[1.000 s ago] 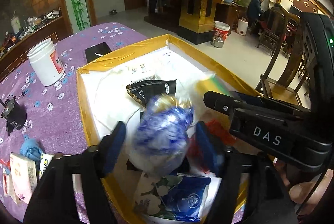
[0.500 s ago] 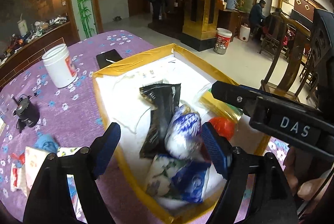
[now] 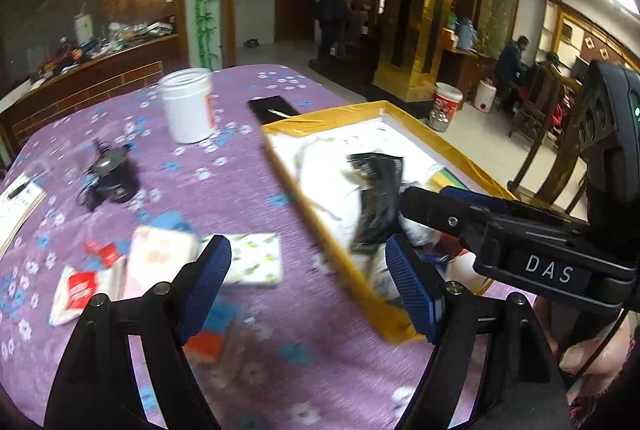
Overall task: Organize soft objects
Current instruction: 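Grasp the white wet-wipes pack with red label with the left gripper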
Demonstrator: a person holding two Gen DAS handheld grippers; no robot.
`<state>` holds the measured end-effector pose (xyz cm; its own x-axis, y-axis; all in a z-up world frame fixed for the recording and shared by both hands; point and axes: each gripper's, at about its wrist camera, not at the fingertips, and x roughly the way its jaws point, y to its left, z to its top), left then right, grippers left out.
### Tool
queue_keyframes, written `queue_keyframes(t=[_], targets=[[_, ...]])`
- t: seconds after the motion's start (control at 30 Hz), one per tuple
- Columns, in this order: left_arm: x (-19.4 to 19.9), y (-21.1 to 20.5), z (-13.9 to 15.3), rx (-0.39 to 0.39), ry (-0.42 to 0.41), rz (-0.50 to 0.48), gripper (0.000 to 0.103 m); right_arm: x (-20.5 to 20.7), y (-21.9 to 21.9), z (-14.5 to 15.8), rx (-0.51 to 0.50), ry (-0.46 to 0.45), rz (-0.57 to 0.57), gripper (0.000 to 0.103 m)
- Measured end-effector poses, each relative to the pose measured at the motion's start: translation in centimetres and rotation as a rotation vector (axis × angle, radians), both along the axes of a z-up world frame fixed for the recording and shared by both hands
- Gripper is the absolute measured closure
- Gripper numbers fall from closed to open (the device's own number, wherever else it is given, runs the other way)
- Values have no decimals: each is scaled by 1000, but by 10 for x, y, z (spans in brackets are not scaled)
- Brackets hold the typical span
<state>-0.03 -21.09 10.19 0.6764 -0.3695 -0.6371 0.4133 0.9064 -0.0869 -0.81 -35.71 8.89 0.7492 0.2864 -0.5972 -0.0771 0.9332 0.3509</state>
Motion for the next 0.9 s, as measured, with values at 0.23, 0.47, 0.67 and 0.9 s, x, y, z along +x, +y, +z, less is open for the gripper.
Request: queue_keyframes(t=[0.23,0.47,0.67,0.9], targets=[[10,76,6,-26,3,157,23,-1,35,-6,-26,16,81,45],[72,147,-25,53,117,380,24,-1,55,-12,-39,29,128,45],[109,156,-59,101,250,331,24,0,62,-16,-41,38,151,45],[44,166,-64,207,258,160,23,-5,63,-18,-46,37,173,45]])
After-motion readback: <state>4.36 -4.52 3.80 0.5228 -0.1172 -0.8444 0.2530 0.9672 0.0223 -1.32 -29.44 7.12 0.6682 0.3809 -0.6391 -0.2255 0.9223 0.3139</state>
